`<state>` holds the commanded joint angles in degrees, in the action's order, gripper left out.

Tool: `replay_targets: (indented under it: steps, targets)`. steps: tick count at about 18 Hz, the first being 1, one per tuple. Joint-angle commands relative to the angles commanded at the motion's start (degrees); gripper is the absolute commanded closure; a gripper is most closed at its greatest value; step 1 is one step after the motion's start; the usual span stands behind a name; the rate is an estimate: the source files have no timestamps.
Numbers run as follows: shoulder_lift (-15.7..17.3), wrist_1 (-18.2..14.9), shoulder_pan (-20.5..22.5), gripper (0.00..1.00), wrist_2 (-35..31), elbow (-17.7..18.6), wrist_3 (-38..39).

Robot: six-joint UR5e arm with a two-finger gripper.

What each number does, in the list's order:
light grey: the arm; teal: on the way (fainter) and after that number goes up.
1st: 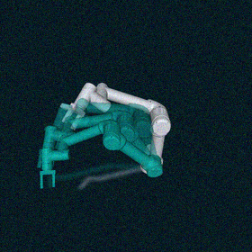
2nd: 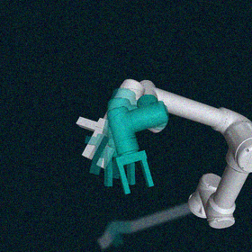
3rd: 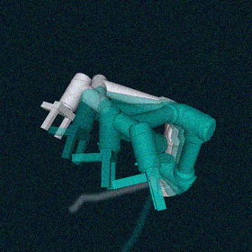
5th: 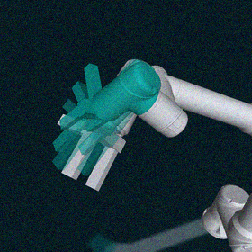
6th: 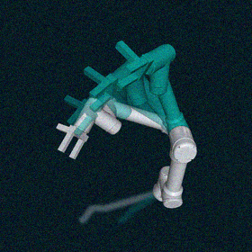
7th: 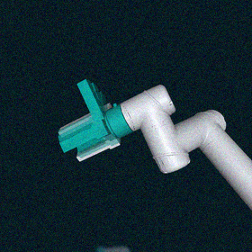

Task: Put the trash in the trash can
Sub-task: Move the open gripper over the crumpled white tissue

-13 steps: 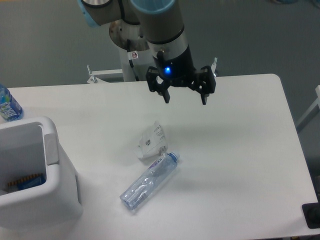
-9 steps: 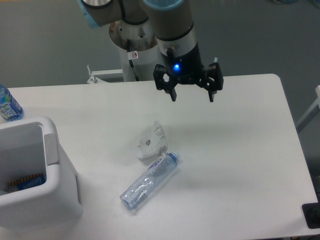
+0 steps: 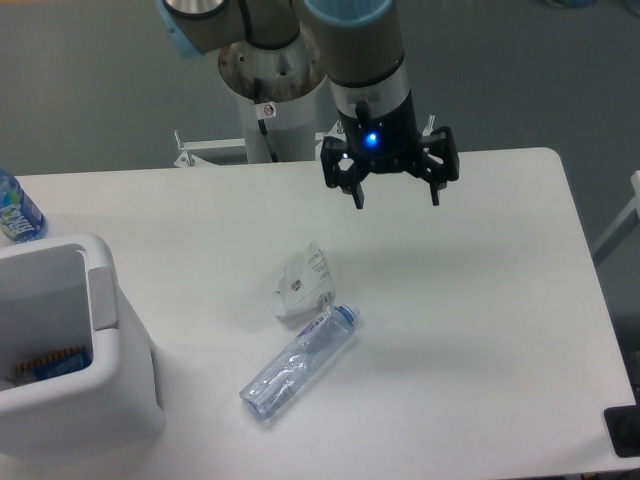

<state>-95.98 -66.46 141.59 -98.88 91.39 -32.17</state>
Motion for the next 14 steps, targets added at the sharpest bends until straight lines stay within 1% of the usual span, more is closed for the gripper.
replay_targets:
  steps: [2, 3, 5, 7, 9, 12, 14]
  targets:
    - [-0.35, 3.25, -0.17, 0.00, 0.00, 3.16, 0.09]
    - [-0.53, 5.87, -0.26, 0.00, 0.00, 5.53, 0.26]
    - [-0.53, 8.62, -0.53, 0.00, 0.00, 8.26, 1.31]
    - [-0.62, 8.89, -0.70, 0.00, 0.00, 10.02, 2.98]
    - [-1.75, 8.89, -2.28, 0.00, 0.00, 11.26, 3.08]
    - [-4.56, 8.45, -5.17, 0.00, 0.09, 12.58, 3.08]
    - [-6.41, 8.45, -6.85, 0.00, 0.00, 12.84, 3.16]
